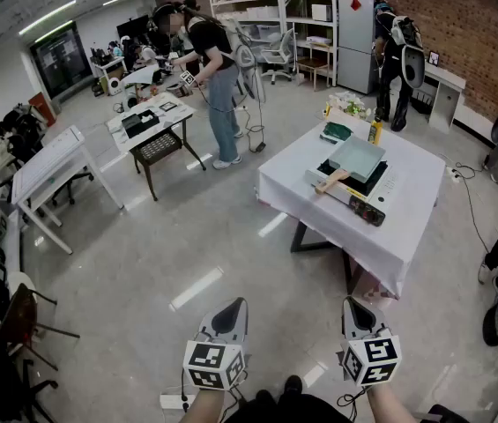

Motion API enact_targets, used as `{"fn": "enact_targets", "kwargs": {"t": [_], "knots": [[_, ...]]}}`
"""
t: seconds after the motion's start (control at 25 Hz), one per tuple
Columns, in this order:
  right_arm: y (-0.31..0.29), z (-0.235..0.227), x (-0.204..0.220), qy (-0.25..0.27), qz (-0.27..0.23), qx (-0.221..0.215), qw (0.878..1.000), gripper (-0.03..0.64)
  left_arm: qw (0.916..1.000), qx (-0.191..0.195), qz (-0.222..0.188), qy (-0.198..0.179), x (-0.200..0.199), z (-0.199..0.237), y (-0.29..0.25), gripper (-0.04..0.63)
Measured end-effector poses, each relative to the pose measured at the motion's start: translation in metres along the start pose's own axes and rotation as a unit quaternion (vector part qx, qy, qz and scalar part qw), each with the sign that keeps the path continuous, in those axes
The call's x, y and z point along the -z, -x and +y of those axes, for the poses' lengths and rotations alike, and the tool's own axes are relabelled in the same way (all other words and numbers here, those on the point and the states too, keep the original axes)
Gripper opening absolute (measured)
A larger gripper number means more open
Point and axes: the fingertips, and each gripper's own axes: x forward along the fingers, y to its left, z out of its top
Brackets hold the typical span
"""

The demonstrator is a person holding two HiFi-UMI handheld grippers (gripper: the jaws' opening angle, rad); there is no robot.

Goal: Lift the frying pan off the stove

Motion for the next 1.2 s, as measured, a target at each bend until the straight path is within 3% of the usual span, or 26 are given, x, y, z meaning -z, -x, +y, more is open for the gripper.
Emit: {"fn": "enact_targets", "kwargs": {"t": [0.44,0.52,0.6,0.96,1.2], "knots": [[0.0,-0.014,-0.01,-0.018,-0.027,0.001,0.999,0.003,0.9999,-0.008,0.0,0.009,0.0,-0.001,-0.008,0.017],[-0.003,-0.019,-0.01,-0.022,-0.021,-0.003,1.0,0.028,0.9999,-0.01,-0.001,0.01,-0.001,-0.002,-0.012,0.025],[-0.007,-0.022,-0.008,-0.032,-0.016,-0.011,0.999,0.058,0.9999,-0.012,0.0,0.011,0.0,-0.003,-0.016,0.076],[-0.021,-0.025,-0.008,-0.068,-0.006,-0.055,0.996,0.178,0.9997,-0.017,-0.002,0.017,0.001,-0.006,-0.03,0.114],[-0.041,-0.035,-0.015,-0.079,-0.006,-0.064,0.995,0.206,0.9998,-0.012,0.012,0.013,0.002,-0.004,-0.055,0.12]]}}
